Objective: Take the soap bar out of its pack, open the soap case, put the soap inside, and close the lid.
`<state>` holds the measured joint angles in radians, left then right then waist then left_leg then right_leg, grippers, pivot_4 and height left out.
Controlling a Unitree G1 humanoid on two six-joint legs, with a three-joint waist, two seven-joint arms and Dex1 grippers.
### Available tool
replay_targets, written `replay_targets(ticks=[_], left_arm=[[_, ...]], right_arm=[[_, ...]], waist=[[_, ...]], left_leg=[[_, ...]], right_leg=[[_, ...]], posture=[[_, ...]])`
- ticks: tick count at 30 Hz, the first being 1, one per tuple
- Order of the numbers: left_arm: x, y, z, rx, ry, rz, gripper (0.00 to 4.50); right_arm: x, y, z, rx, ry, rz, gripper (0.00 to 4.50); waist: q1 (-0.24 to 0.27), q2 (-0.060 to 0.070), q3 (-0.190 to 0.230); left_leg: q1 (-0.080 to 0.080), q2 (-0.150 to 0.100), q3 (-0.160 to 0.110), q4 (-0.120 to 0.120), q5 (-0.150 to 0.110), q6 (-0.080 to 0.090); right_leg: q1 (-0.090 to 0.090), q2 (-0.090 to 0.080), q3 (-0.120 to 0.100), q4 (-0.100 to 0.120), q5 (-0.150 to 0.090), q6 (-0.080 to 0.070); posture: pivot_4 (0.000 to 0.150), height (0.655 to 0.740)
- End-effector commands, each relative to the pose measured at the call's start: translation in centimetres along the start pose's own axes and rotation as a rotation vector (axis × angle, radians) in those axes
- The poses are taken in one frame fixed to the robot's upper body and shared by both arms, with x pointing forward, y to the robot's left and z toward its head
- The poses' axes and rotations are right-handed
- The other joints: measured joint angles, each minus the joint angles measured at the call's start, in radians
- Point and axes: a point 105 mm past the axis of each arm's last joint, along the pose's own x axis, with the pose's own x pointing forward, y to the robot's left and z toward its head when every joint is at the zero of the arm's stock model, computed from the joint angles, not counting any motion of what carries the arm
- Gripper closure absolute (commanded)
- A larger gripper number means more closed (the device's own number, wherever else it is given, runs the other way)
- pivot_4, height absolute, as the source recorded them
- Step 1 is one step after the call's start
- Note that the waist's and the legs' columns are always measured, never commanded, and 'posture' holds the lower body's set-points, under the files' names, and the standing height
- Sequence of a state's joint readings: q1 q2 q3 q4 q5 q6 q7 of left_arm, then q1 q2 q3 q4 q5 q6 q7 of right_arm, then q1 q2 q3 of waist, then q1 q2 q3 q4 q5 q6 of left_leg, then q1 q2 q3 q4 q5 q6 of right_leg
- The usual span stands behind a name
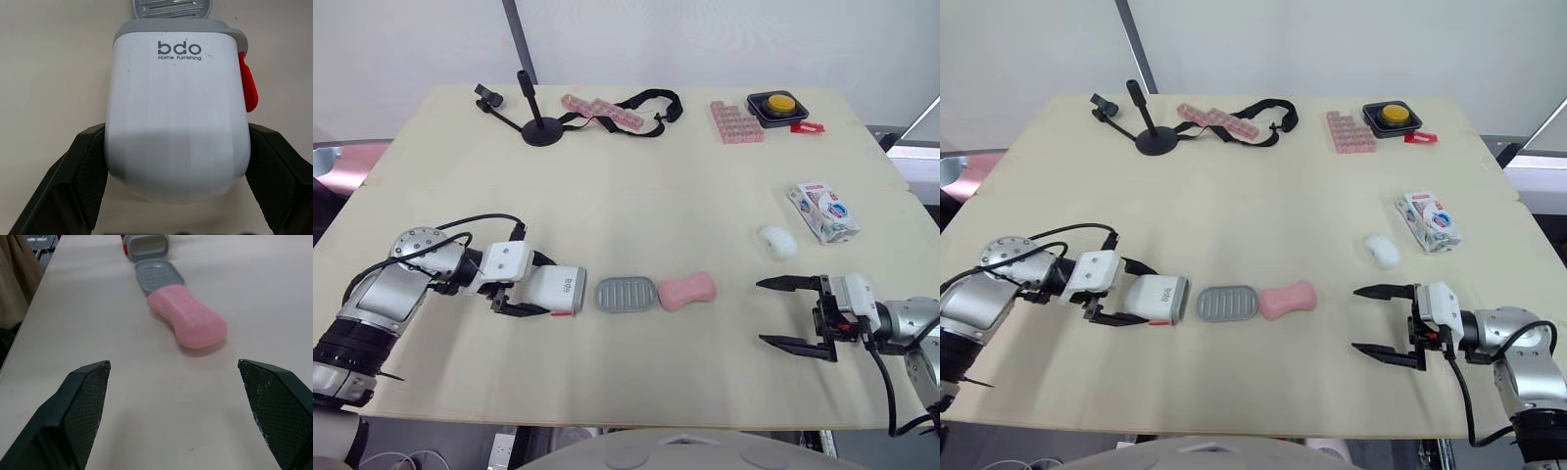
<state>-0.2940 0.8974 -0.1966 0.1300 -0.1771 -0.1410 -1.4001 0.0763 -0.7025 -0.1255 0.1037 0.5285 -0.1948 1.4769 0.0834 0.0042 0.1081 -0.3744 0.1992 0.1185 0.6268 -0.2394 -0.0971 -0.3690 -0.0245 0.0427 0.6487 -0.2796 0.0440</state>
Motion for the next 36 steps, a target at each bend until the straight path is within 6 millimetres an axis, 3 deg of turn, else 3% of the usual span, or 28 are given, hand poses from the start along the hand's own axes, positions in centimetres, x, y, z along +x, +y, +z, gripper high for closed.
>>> replay_targets(ticks=[1, 11, 13, 23, 36], left_arm=[[-0.3, -0.2, -1.1, 0.005, 0.054, -0.015, 1.04], [0.1, -0.4, -1.2, 0.007, 0.037, -0.017, 1.04], [0.0, -0.5, -1.5, 0.012, 0.049, -0.02, 0.01], [-1.1, -0.1, -1.4, 0.017, 0.035, 0.004, 0.01], [-3.3, 0.2, 0.9, 0.036, -0.064, 0.068, 0.01]], right_arm=[[-0.1, 0.0, 1.4, -0.008, -0.054, 0.01, 0.04], [0.4, 1.3, 1.3, 0.008, -0.09, 0.041, 0.04], [0.6, 1.2, 1.5, -0.003, -0.103, 0.04, 0.0], [0.9, 1.3, 1.4, -0.017, -0.094, 0.059, 0.0], [0.9, 0.6, 1.6, -0.026, -0.085, 0.06, 0.0]], waist=[[0.0, 0.0, 0.0], [0.001, 0.0, 0.0], [0.001, 0.0, 0.0], [0.0, 0.0, 0.0], [0.003, 0.0, 0.0]], left_leg=[[0.0, 0.0, 0.0, 0.0, 0.0, 0.0], [0.0, 0.0, 0.0, 0.0, 0.0, 0.0], [0.0, 0.0, 0.0, 0.0, 0.0, 0.0], [0.0, 0.0, 0.0, 0.0, 0.0, 0.0], [0.0, 0.0, 0.0, 0.0, 0.0, 0.0]], right_leg=[[0.0, 0.0, 0.0, 0.0, 0.0, 0.0], [0.0, -0.001, 0.0, 0.0, 0.0, 0.0], [0.0, -0.001, 0.0, 0.0, 0.0, 0.0], [-0.001, 0.0, 0.0, 0.0, 0.0, 0.0], [-0.004, 0.0, -0.001, 0.001, 0.0, 0.0]], posture=[[0.15, 0.74], [0.15, 0.74], [0.15, 0.74], [0.15, 0.74], [0.15, 0.74]])
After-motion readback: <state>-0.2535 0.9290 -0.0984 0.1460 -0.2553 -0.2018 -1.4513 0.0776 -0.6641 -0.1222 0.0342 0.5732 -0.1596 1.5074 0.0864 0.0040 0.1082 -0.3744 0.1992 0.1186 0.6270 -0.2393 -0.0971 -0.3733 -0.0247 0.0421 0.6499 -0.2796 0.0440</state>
